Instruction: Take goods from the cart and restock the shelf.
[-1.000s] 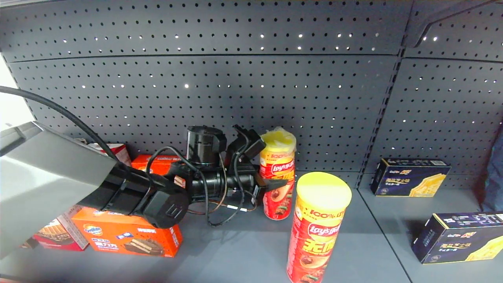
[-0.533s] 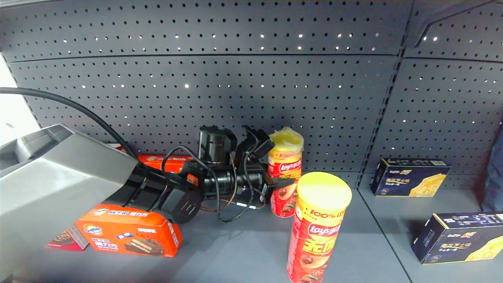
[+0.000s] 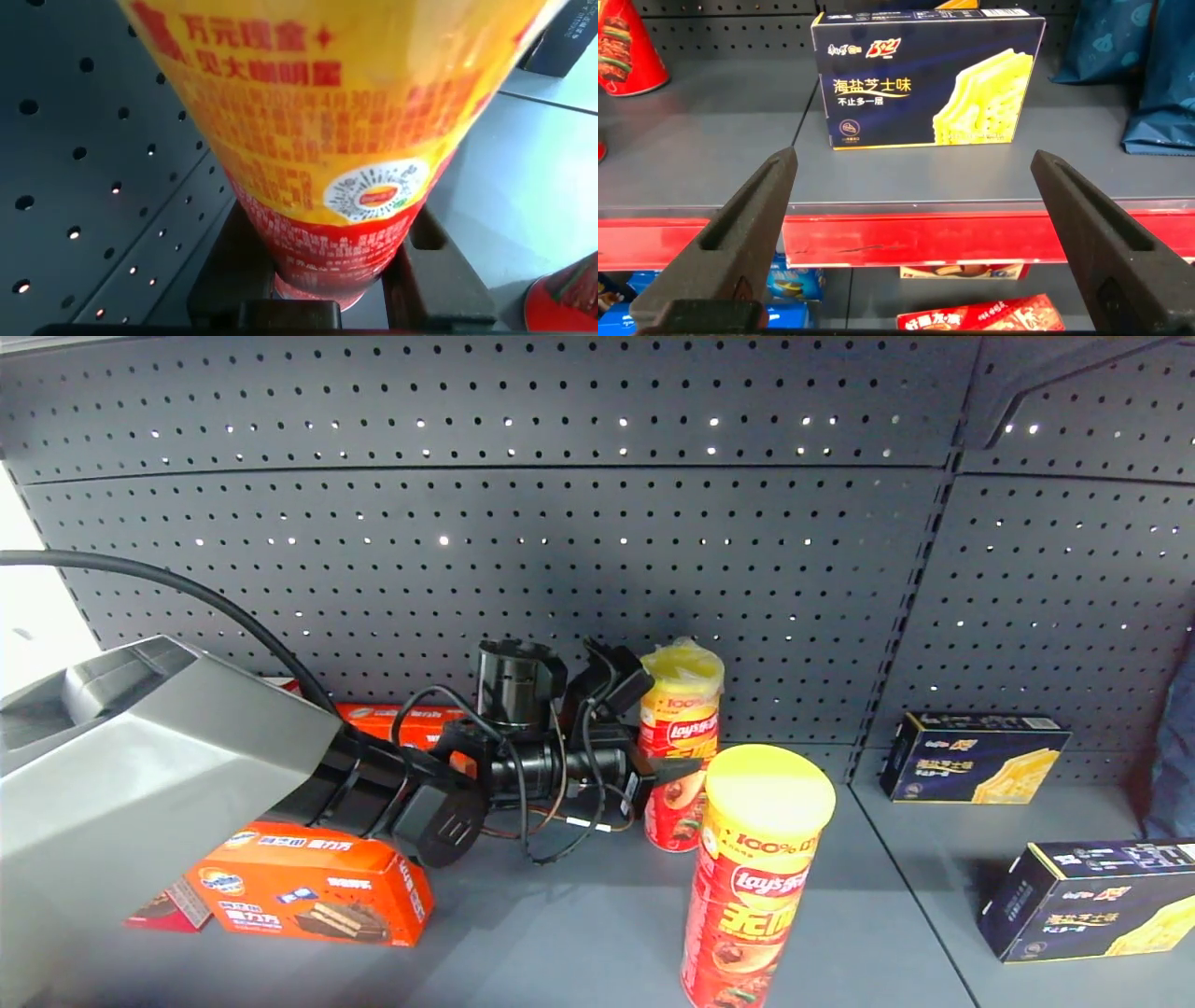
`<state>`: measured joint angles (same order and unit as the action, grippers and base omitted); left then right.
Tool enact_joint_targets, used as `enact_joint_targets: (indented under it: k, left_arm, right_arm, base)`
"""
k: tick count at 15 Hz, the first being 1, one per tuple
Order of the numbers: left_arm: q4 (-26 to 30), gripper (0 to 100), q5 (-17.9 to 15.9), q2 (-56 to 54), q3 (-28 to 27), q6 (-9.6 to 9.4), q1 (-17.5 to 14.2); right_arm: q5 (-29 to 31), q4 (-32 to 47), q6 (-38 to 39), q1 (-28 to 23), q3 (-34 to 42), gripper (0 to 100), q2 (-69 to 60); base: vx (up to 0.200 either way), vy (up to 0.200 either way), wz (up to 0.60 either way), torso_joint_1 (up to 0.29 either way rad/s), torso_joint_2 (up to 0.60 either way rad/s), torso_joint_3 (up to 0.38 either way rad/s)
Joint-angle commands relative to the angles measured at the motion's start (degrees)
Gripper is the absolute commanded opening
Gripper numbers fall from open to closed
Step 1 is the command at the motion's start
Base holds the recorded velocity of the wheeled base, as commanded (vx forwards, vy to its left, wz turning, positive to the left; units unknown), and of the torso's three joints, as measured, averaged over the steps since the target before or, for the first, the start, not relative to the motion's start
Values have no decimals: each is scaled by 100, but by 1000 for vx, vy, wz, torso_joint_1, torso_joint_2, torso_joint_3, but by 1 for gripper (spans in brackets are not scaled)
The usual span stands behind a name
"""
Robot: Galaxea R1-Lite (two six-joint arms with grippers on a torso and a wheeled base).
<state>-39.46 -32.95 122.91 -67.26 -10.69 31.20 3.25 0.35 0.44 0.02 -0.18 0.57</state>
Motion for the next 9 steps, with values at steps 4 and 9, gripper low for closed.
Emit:
enact_joint_targets:
  k: [4, 9]
  left_arm:
    - [0, 100, 17, -30, 151, -3, 62]
    - [-738, 100, 61, -478, 951, -3, 80]
  right_arm:
    - [0, 0, 0, 6, 1, 100, 13]
    - [0, 0, 0, 6, 1, 100, 13]
  base:
    - [0, 0, 0, 0, 0, 0]
    - [0, 0, 0, 0, 0, 0]
